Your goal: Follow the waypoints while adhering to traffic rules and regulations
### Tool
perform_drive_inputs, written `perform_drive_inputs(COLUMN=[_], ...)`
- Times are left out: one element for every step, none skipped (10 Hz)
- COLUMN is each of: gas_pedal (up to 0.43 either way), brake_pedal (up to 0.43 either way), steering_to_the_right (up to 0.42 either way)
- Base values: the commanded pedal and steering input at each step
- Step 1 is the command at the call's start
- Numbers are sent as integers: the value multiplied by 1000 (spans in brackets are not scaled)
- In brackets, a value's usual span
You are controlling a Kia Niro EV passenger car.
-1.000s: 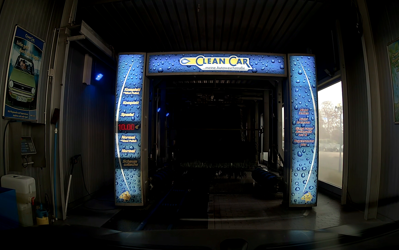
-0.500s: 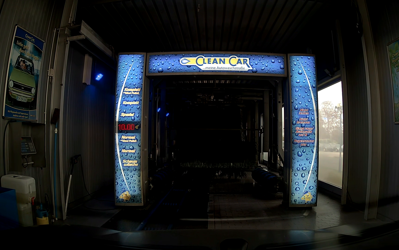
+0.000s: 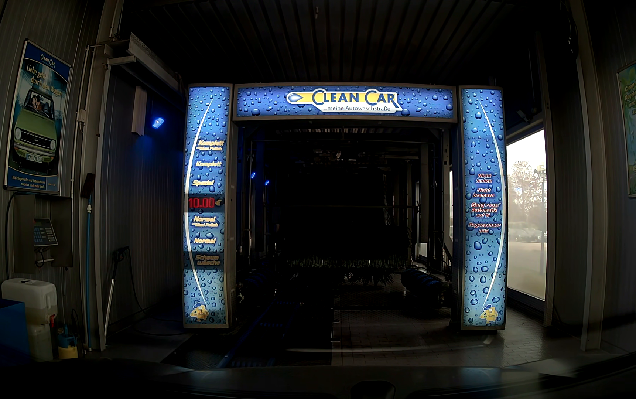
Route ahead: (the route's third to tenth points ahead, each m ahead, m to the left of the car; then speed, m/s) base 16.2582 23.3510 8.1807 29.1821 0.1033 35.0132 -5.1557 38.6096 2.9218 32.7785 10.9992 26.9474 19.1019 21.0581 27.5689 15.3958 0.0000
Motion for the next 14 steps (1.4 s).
perform_drive_inputs(gas_pedal=[0,0,0,0,0,0,0,0,0,0,0,0,0,0], brake_pedal=[0,0,0,0,0,0,0,0,0,0,0,0,0,0], steering_to_the_right=[-14,-14,-14,-14,-14,-14,-14,-14,-14,-14,-14,-14,-14,-15])
